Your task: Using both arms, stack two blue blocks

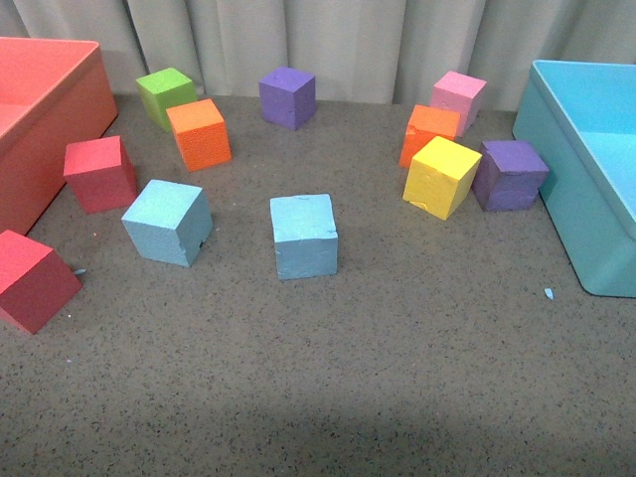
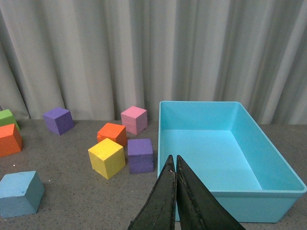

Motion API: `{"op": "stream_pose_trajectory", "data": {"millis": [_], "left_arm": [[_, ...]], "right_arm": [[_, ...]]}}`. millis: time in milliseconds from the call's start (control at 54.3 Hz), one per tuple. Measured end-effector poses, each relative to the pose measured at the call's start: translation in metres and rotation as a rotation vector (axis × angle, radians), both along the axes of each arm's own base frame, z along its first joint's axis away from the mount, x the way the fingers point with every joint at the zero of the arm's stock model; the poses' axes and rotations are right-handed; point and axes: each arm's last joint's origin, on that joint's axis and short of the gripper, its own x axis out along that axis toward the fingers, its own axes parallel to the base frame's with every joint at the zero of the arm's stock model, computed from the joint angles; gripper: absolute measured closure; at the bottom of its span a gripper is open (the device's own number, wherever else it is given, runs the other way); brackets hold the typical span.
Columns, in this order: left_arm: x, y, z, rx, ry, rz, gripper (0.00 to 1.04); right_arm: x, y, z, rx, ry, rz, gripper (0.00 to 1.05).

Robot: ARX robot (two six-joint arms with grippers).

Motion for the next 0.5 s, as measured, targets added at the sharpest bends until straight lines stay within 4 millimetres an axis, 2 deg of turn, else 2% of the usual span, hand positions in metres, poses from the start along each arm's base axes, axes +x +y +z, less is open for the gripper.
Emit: {"op": "stream_pose_trajectory", "data": {"millis": [258,295,497], "left_arm": [[0.000,0.000,0.000,0.000,0.000,0.000,0.07],[0.000,0.000,0.000,0.000,0.000,0.000,0.07],[0.000,0.000,0.000,0.000,0.000,0.000,0.07]], "right_arm": [[-0.012,0.000,-0.003,-0.002,0.003,0.003,1.02],[-0.012,0.000,-0.003,-0.002,0.005,0.003,0.98],[-0.012,0.000,-0.003,-0.002,0.006,0.003,0.46]]}}
